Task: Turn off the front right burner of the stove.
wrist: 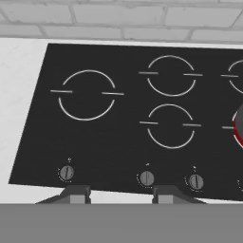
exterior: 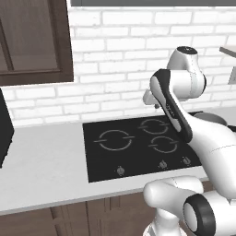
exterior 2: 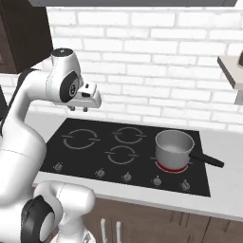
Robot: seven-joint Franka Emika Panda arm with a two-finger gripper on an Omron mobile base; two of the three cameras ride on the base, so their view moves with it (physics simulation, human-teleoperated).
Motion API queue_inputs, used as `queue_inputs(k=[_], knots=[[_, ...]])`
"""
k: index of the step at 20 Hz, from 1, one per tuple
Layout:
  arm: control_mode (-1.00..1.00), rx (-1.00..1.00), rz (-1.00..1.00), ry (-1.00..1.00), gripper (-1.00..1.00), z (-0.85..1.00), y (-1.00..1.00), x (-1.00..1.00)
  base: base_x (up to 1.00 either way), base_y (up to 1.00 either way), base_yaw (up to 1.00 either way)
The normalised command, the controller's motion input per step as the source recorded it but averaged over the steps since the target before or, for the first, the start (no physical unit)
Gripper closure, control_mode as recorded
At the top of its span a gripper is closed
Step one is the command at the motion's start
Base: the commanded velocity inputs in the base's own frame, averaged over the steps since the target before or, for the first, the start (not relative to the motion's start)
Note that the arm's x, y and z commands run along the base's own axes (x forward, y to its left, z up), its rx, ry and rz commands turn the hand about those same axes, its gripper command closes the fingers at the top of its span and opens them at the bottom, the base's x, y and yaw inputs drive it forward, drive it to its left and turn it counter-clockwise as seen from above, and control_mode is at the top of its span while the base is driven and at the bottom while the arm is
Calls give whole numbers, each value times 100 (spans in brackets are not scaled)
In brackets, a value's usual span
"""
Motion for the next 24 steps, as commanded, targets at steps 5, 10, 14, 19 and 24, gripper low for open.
queue_inputs(k=[5,10,14,19,24], knots=[[-100,0,0,0,-100,0,0,0,0,0,0],[-100,0,0,0,-100,0,0,0,0,0,0],[-100,0,0,0,-100,0,0,0,0,0,0],[-100,0,0,0,-100,0,0,0,0,0,0],[-100,1,0,0,-100,-5,-1,-11,0,0,0]])
